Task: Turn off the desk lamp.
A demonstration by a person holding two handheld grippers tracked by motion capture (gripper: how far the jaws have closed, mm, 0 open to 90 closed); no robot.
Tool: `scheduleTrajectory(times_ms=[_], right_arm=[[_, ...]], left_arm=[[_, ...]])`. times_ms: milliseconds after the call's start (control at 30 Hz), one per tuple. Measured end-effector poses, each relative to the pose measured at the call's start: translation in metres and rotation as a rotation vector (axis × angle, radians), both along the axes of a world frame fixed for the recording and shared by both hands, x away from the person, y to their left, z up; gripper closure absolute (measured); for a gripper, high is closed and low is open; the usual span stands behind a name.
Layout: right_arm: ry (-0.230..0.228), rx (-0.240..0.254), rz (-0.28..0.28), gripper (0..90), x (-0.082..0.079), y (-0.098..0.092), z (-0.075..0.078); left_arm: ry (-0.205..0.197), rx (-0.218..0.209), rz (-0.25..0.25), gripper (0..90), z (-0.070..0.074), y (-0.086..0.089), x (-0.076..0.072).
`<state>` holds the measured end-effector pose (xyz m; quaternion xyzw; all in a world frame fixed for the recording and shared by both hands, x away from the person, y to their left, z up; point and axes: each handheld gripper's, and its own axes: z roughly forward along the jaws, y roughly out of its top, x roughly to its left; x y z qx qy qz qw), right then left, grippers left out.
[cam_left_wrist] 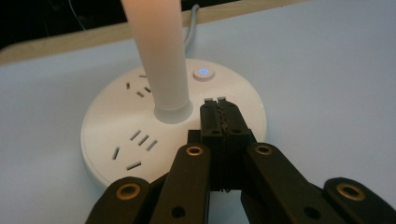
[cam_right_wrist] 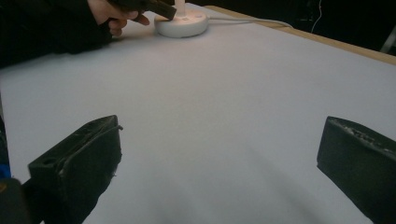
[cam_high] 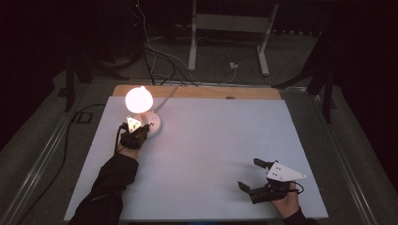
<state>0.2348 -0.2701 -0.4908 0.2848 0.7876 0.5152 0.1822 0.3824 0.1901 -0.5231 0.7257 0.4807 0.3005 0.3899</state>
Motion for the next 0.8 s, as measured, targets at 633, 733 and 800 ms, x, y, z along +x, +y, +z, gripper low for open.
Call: scheduleTrajectory(times_ms=[633, 733, 800], right_arm=[[-0.003, 0.004, -0.003, 0.0, 0.0, -0.001, 0.001], [0.0, 0.005, -0.003, 0.0, 0.0, -0.001, 0.0], [-0.003, 0.004, -0.002, 0.0, 0.0, -0.001, 0.001]], left_arm=[[-0.043, -0.082, -0.008, 90.0, 0.035, 0.004, -0.008], [-0.039, -0.084, -0.006, 90.0, 0.033, 0.004, -0.008], [-0.038, -0.082, -0.006, 90.0, 0.031, 0.004, -0.007]])
